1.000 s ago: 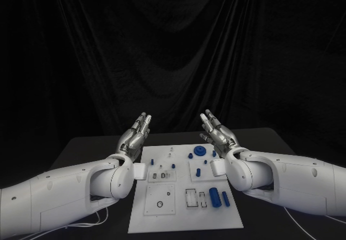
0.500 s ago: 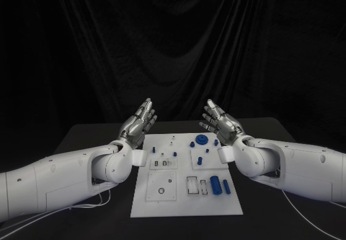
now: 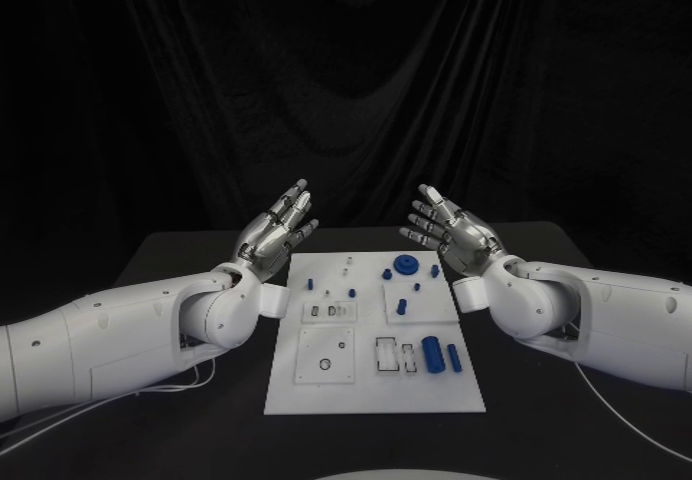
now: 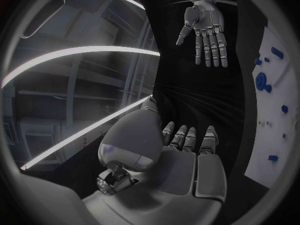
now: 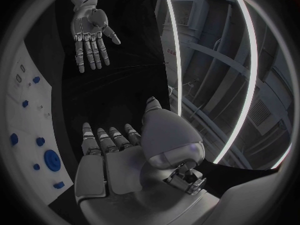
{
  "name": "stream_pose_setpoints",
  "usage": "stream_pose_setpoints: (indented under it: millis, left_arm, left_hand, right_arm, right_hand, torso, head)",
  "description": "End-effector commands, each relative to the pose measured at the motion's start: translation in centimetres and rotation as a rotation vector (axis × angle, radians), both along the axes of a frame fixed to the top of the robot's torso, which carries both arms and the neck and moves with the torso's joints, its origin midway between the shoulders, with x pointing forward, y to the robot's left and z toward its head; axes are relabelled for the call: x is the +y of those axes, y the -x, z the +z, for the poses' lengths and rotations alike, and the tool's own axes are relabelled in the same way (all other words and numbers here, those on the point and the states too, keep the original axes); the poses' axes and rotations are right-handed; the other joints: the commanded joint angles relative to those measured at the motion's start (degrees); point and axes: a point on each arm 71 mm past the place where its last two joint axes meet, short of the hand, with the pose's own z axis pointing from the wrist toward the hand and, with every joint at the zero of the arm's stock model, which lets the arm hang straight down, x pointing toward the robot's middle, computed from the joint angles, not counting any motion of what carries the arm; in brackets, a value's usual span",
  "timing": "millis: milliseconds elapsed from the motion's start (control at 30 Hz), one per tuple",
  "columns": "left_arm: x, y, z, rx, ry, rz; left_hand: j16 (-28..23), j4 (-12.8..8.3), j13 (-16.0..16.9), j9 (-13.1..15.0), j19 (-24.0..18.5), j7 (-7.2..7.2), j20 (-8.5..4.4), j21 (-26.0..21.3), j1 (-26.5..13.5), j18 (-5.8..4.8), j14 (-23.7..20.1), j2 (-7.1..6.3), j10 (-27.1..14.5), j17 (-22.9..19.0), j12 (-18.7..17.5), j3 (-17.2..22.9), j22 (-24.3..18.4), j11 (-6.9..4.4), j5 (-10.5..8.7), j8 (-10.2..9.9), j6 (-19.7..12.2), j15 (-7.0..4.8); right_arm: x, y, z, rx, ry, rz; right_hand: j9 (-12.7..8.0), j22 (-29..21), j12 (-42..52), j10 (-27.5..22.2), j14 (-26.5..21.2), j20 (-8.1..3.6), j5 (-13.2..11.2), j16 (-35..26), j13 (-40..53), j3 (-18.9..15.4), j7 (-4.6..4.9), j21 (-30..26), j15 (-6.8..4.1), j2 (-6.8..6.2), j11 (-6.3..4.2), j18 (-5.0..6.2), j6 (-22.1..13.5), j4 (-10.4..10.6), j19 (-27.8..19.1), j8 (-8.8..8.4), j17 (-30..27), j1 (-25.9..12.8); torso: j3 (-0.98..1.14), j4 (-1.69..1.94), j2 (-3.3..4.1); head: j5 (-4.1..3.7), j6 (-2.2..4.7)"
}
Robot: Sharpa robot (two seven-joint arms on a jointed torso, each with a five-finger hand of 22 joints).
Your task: Assemble the parts on the task board
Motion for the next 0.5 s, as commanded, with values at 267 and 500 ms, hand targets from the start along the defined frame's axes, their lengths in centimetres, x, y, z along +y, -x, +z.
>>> stream_pose_setpoints:
  millis: [267,500]
  left_arm:
    - [2.1,0.7,1.8,-0.320,-0.101,0.017]
    - [2.7,0.9,2.0,-0.350,-0.125,0.017]
  left_hand:
    - [7.32,-0.07,1.53,0.72,7.33,4.42,3.66,4.86,3.11,0.56,9.54,0.17,8.55,2.31,9.46,-0.33,2.13,4.30,1.59,0.94,7.44,5.99]
    - [11.63,-0.09,1.82,1.05,18.18,5.99,3.94,11.25,5.51,-0.69,16.47,-0.22,13.07,2.65,13.19,-0.27,4.55,6.17,5.66,1.23,11.53,8.64]
  right_arm:
    - [-1.9,-1.8,4.2,-0.045,0.161,0.193]
    - [-3.1,-3.0,6.5,-0.125,0.433,0.290]
  right_hand:
    - [3.45,4.53,21.10,19.23,37.87,-0.79,12.08,17.26,5.30,1.88,4.56,13.92,-1.14,-2.95,3.49,0.17,17.57,-6.31,32.50,8.27,6.92,10.69]
    - [3.79,4.73,20.85,28.58,55.49,-4.28,8.01,17.00,1.73,1.80,7.07,17.67,-5.61,-3.44,2.18,1.19,29.79,-7.83,46.00,9.81,6.91,11.71]
  torso:
    - [-0.40,0.52,0.25]
    - [-0.52,0.82,0.82]
  head:
    - [1.62,-6.65]
    - [2.55,-6.65]
